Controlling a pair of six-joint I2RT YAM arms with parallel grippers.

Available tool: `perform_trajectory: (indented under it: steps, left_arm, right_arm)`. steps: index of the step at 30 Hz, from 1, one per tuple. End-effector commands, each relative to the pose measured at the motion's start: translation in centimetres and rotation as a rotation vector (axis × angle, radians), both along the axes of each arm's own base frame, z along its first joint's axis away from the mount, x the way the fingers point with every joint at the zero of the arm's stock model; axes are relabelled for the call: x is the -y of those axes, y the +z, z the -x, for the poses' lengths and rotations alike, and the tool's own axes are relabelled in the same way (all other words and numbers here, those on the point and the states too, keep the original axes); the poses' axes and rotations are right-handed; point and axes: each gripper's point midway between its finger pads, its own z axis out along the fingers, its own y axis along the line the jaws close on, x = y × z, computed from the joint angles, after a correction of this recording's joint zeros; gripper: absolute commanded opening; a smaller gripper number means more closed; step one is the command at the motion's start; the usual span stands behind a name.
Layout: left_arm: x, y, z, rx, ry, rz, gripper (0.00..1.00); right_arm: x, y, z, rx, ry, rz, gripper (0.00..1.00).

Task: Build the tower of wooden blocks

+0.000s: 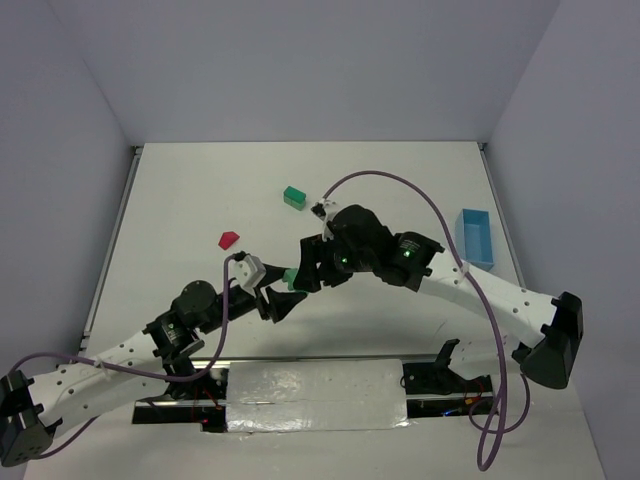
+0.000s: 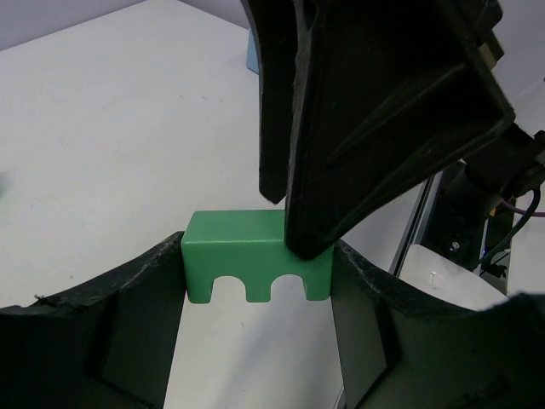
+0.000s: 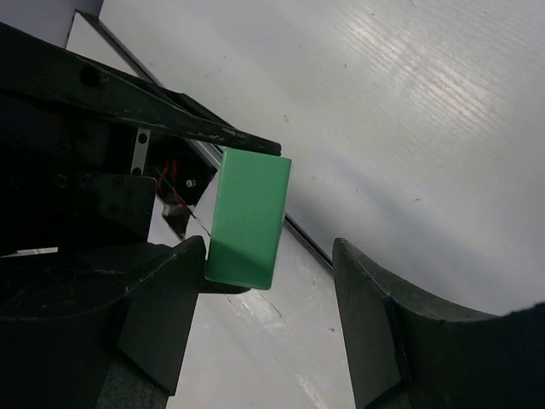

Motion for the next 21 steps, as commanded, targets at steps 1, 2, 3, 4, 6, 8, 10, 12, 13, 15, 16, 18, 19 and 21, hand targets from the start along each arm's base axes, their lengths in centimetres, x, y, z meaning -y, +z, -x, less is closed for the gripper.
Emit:
perform_trajectory:
  steps: [1,2,3,4,6,8,10,12,13,15,16,18,19,21]
  left_arm:
    - [0.4,4.0,0.5,0.110,-0.037,0.093,0.00]
    - [0.4,4.1,0.5,0.113,-0.037,0.097,0.00]
    - [0.4,3.9,0.6,0.114,-0.041,0.097,0.00]
    - [0.4,4.0,0.7,0.118,-0.043,0.101,0.00]
    - [0.4,4.0,0.9,0.120,-0.049,0.109,0.00]
    - [0.3,4.0,0.9,0.123,-0.046,0.111,0.00]
    - [0.2,4.1,0.8,0.129,-0.043,0.106,0.01]
    - [0.2,4.1,0.6,0.125,-0.034,0.097,0.06]
    - [0.1,4.0,0.5,0.121,-0.027,0.096,0.09]
    - [-0.2,3.8,0.0,0.108,0.008,0.095,0.18]
    - [-0.4,3.7,-0.2,0.100,0.022,0.095,0.26]
    - [-0.5,3.6,-0.6,0.067,0.047,0.096,0.75]
    - [-0.7,2.9,-1.0,0.037,0.077,0.074,0.90]
    - [-0.3,3.4,-1.3,-0.015,0.083,0.067,1.00]
  right_arm:
    - [-1.1,1.3,0.3,0.028,0.036,-0.005,0.69]
    - [-1.2,1.2,0.4,0.023,0.041,-0.003,0.68]
    - [-1.5,1.3,0.3,0.024,0.050,-0.010,0.65]
    - [-1.7,1.4,0.5,0.022,0.061,-0.016,0.64]
    - [-1.9,1.4,0.6,0.016,0.071,-0.020,0.50]
    - [-2.2,1.7,0.8,0.011,0.085,-0.026,0.45]
    - [-2.5,1.7,1.1,0.004,0.109,-0.035,0.35]
    - [-2.5,1.7,1.2,-0.002,0.119,-0.034,0.12]
    - [-2.5,1.8,1.3,0.000,0.123,-0.036,0.03]
    - [-2.5,2.2,1.7,0.004,0.134,-0.060,0.00]
    - [-2.4,2.4,1.8,0.009,0.139,-0.073,0.00]
    - [-2.2,3.0,1.8,0.047,0.139,-0.108,0.00]
    - [-2.0,3.2,1.4,0.070,0.121,-0.110,0.00]
    - [-0.8,3.5,-0.3,0.175,0.042,-0.097,0.00]
